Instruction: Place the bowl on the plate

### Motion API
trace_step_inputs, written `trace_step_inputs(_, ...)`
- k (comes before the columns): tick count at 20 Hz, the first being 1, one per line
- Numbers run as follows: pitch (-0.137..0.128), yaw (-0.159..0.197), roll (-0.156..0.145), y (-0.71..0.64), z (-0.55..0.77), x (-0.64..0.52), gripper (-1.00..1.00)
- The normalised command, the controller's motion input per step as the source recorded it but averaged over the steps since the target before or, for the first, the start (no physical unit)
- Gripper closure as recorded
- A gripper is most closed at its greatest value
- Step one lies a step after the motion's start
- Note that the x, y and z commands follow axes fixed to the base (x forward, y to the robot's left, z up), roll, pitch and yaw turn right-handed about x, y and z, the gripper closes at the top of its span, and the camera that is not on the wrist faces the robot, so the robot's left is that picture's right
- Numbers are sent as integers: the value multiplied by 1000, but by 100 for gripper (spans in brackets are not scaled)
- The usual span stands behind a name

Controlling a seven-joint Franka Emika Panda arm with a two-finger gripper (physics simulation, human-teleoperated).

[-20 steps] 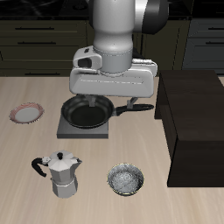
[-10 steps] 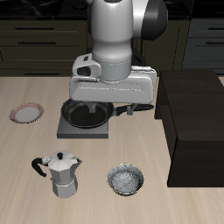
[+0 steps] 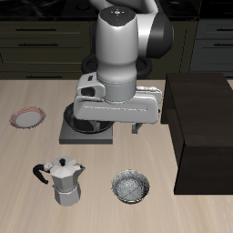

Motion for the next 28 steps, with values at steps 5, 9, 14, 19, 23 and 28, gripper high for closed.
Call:
trace_step_inputs(5, 20, -4, -2, -30, -264, 40, -100)
trace_step_inputs(9, 26, -23, -19, -47, -243, 41, -100)
trace_step_inputs(14, 28, 2, 12, 16, -387, -53, -100)
trace_step_inputs(19, -14, 12, 1, 7, -186, -105, -100)
trace_step_inputs(23, -84, -12, -14, -56, -79, -45, -100)
trace_step_inputs(28, -16, -23, -22, -74, -89, 56, -100)
